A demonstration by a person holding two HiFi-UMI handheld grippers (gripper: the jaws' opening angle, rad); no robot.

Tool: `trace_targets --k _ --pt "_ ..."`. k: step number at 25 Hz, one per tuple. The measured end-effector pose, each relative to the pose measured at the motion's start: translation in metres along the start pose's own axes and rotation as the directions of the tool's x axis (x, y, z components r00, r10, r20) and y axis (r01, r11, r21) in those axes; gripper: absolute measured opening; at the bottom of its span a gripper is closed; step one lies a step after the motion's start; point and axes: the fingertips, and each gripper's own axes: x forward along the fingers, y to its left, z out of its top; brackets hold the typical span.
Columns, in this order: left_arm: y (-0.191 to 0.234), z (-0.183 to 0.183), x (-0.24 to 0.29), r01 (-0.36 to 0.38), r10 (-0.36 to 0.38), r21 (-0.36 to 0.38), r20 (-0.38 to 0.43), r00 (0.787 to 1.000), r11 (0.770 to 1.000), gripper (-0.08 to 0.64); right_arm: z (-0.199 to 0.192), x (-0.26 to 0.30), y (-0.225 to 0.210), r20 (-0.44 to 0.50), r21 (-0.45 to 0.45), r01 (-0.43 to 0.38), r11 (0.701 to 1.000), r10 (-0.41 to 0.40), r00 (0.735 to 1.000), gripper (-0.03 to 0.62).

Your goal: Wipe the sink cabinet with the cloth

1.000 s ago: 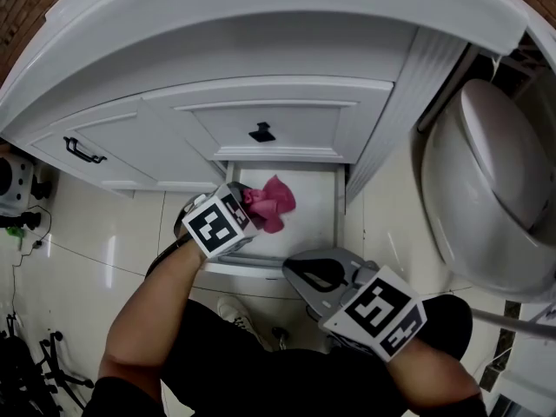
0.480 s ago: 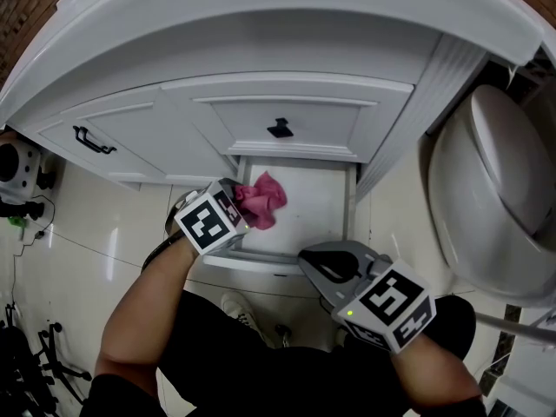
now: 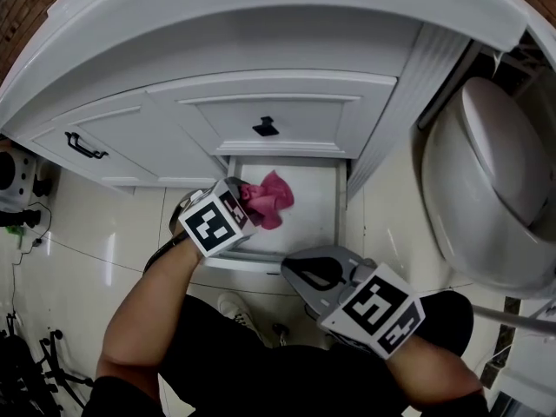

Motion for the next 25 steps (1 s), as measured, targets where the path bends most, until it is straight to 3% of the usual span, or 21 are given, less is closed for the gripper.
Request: trace_targets --k 6,13,20,25 --pt "-0.044 0.059 0.028 0.124 -0.13 0.086 0.064 0.989 0.989 0.092 -0.013 0.016 0.038 -0.052 -0.034 -0.098 0.995 0.097 0.994 0.008" --pt "-0.085 0.076 0.049 0.247 -0.253 0.182 0.014 0.967 0.952 0.092 -0.023 0.018 0.045 -0.075 -0.04 -0.119 0.992 0.116 0.99 0.008" --pt "-0.088 0.059 0.046 0.267 -0.265 0.2 -0.037 0.964 0.943 0.092 -0.02 0.014 0.042 -0.065 -0.04 -0.113 0.993 0.11 0.992 0.008" --pt "-0.079 0.041 0.04 0.235 -0.231 0.176 -0.043 0.972 0.956 0.092 -0.021 0.014 0.043 -0.069 -0.044 -0.115 0.992 0.112 0.991 0.008"
